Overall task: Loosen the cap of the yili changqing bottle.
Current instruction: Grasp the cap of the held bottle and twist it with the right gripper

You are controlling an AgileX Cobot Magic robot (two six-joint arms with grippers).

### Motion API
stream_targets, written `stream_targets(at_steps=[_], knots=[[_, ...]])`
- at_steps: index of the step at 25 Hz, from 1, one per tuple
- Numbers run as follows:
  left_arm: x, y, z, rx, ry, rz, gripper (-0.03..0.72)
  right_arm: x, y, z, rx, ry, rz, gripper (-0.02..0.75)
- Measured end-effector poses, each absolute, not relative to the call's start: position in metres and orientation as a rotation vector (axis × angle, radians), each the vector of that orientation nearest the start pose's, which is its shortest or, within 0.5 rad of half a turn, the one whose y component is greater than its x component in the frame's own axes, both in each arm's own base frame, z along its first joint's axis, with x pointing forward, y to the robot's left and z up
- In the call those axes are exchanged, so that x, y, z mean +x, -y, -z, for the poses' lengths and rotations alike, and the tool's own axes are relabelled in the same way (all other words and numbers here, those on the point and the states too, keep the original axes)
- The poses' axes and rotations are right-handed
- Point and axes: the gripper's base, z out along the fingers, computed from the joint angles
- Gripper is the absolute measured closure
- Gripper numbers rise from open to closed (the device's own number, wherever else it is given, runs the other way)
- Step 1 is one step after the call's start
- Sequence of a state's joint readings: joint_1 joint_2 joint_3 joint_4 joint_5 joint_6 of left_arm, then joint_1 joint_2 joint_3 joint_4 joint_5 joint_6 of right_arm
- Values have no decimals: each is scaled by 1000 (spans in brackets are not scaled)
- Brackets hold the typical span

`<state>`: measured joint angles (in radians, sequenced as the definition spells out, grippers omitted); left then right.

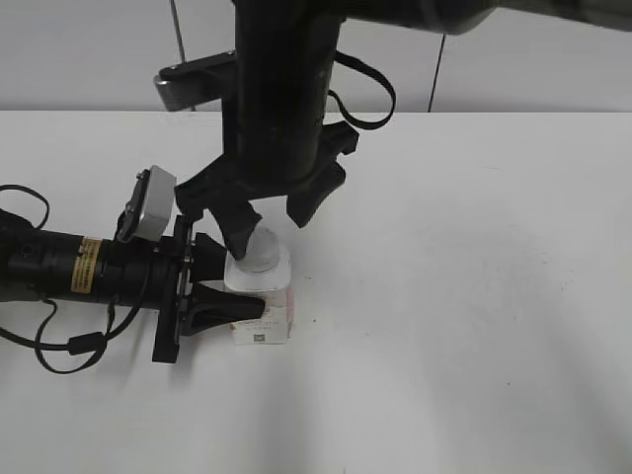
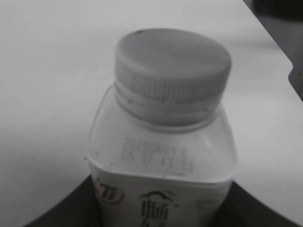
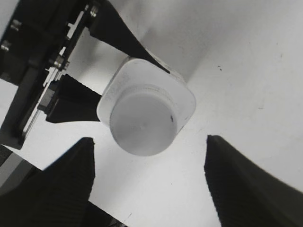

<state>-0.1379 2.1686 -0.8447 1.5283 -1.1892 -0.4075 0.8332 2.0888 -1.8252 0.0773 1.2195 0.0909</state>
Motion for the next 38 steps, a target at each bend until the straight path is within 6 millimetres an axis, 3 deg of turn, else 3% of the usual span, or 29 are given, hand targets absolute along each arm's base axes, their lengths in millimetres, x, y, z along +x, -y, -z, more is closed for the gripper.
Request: stream_targets(at_steps=[6, 11, 25, 38], knots=[[294, 126, -74, 1399, -1522, 1037, 354, 298, -338, -238, -1057, -2795, -234, 172], [294, 126, -74, 1399, -1522, 1037, 354, 301, -342, -223, -1060, -2825, -223, 172], [294, 126, -74, 1400, -1522, 1036, 356, 297, -338, -208, -1047, -2888, -194, 186], [294, 126, -74, 1400, -1522, 1036, 356, 300, -341, -216, -1034, -2860, -222, 231]])
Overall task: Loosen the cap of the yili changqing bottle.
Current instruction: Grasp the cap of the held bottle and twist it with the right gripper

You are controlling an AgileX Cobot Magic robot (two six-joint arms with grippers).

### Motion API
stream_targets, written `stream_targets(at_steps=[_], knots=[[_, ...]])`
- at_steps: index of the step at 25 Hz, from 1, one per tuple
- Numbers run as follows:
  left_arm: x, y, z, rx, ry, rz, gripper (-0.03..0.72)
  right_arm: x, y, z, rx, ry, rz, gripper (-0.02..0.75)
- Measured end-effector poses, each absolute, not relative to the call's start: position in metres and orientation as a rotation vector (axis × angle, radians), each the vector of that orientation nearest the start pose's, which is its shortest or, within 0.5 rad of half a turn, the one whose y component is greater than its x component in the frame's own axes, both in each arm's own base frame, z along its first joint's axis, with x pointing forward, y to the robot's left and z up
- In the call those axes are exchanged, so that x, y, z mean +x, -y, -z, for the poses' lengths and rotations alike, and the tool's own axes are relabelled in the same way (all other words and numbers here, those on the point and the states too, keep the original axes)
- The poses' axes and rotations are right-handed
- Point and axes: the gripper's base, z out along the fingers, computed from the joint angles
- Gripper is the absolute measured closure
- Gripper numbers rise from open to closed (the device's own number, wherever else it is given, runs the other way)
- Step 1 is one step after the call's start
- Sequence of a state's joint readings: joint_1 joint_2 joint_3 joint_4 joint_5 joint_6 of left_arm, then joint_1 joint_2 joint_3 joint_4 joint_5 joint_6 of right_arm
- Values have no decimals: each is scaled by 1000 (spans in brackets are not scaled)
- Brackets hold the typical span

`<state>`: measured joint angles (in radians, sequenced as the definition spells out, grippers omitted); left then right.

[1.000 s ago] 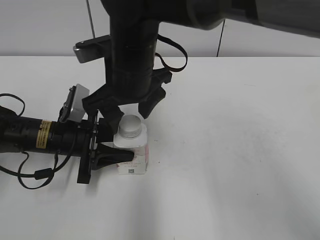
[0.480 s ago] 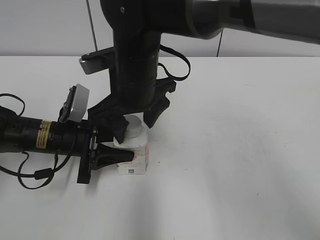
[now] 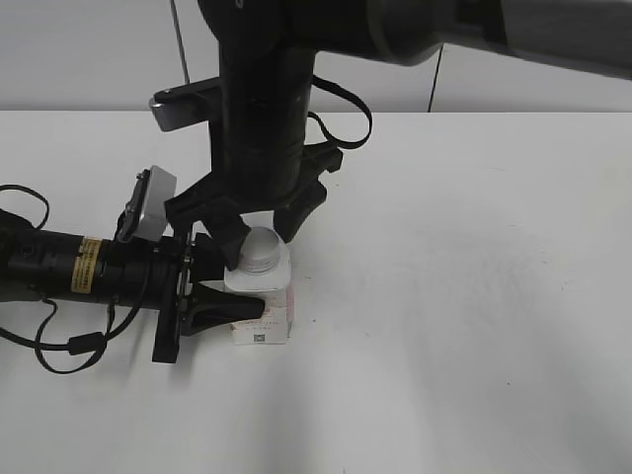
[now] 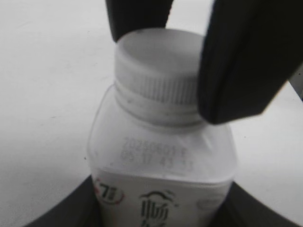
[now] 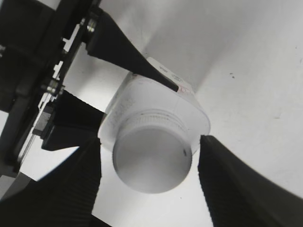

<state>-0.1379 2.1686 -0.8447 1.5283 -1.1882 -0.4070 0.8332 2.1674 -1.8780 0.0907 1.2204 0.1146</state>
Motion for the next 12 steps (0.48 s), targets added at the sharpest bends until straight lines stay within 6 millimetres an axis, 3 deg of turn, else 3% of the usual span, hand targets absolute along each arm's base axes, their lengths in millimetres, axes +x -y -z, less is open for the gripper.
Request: stream_targets(at_steps=[12], knots=[[294, 126, -74, 1400, -1522, 1036, 356, 301, -340, -216, -1038, -2850, -192, 278]])
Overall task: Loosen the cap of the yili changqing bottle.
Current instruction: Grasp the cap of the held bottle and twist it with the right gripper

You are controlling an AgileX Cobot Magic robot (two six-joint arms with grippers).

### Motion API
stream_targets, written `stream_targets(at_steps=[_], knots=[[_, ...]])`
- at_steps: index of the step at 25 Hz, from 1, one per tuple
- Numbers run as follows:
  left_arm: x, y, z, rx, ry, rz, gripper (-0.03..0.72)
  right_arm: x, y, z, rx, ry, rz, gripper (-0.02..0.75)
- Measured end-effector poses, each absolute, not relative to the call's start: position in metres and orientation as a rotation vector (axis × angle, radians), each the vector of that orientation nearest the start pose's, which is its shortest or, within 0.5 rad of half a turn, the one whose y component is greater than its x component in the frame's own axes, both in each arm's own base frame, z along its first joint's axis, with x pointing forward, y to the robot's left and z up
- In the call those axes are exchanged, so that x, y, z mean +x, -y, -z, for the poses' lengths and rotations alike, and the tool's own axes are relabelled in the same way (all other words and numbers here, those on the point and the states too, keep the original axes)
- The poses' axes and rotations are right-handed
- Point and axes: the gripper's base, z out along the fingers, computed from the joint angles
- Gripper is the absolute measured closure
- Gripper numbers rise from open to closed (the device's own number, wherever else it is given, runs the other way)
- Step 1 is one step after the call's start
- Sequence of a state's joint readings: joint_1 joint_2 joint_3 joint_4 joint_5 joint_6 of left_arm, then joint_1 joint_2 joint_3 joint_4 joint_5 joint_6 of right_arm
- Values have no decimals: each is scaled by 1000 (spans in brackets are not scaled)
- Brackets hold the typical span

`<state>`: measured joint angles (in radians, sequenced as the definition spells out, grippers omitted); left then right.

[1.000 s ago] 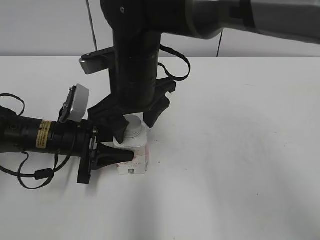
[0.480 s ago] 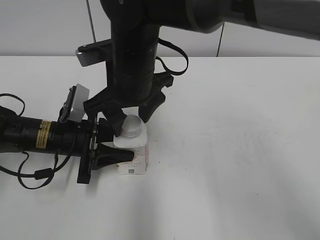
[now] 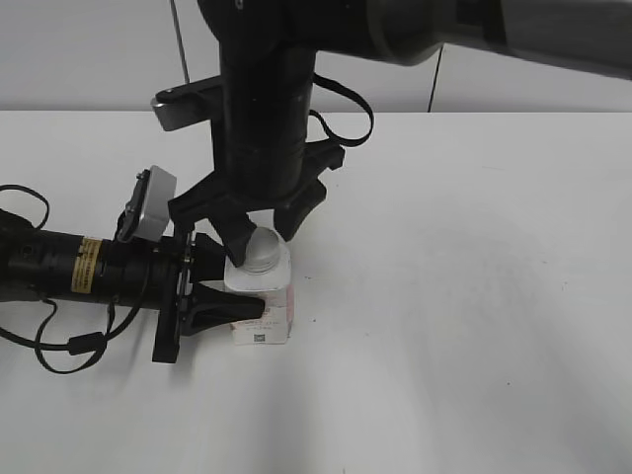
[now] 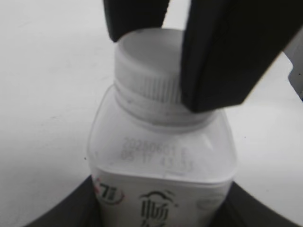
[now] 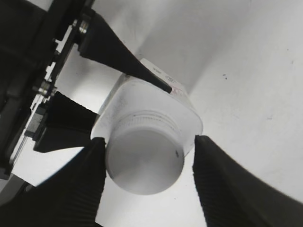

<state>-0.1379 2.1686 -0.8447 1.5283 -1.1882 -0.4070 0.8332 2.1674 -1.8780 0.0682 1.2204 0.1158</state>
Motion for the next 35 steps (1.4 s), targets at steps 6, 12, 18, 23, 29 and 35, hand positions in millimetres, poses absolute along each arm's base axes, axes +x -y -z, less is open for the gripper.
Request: stream_targets(at_steps=[6, 12, 18, 23, 29, 35], knots=[[294, 126, -74, 1400, -1522, 1036, 356, 301, -341, -214, -1039, -2858, -194, 311], [294, 126, -74, 1400, -1522, 1036, 358, 301, -341, -213, -1038, -2861, -199, 345], [294, 126, -74, 1400, -1522, 1036, 358, 301, -341, -213, -1293, -2743, -184, 345], [294, 126, -74, 1400, -1522, 1036, 359, 301, -341, -213, -1847, -2376, -145, 345], [294, 126, -74, 1403, -1518, 1033, 360, 302, -342, -214, -2259, -1963, -104, 345], [294, 126, -74, 1403, -1518, 1033, 360, 301, -342, -214, -2355, -1843, -85, 345]])
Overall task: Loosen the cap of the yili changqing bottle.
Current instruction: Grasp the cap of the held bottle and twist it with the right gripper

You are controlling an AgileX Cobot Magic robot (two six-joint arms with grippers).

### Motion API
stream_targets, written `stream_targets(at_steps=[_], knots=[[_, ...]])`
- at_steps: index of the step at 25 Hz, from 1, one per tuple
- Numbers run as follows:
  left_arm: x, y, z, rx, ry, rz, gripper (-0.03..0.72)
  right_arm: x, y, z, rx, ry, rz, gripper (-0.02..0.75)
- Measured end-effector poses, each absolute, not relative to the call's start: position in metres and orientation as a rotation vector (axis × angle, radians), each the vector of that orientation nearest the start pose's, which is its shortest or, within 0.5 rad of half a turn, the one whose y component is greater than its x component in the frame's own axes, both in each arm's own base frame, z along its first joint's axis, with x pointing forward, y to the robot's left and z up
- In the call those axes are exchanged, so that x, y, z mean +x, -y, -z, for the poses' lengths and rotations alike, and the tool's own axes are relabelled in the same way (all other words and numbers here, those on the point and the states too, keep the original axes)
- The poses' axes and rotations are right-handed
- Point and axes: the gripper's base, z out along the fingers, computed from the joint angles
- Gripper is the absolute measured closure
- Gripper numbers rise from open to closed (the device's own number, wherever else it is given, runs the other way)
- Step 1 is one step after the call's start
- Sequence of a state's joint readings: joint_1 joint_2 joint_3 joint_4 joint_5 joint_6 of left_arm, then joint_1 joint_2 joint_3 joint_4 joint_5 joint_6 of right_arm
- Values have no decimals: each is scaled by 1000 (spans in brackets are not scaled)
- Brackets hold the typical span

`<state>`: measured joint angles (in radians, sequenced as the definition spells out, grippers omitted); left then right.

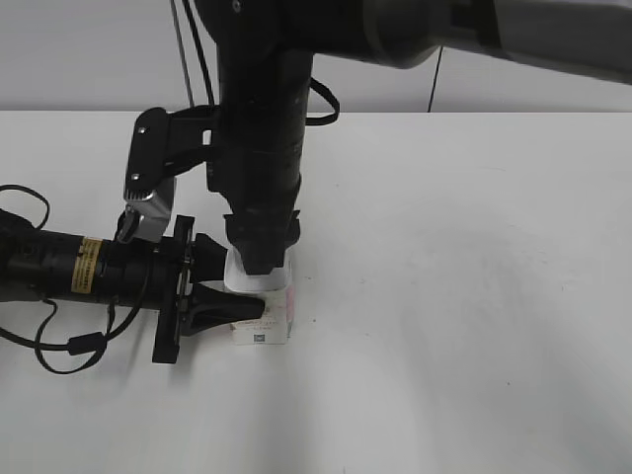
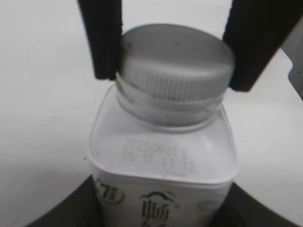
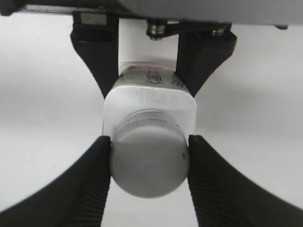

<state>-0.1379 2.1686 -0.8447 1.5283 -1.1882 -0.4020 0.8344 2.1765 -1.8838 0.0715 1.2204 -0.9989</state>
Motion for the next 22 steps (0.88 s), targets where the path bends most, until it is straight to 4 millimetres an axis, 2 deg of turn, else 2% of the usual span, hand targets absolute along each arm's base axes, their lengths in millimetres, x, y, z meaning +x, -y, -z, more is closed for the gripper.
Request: stream_targets(at_steps=[10, 22], knots=[[294, 126, -74, 1405, -1517, 1033, 360, 302, -342, -216, -2415, -1756, -73, 345], [293, 126, -74, 1406, -1520, 1038, 363, 305, -342, -247, -2345, -1706, -30, 346]])
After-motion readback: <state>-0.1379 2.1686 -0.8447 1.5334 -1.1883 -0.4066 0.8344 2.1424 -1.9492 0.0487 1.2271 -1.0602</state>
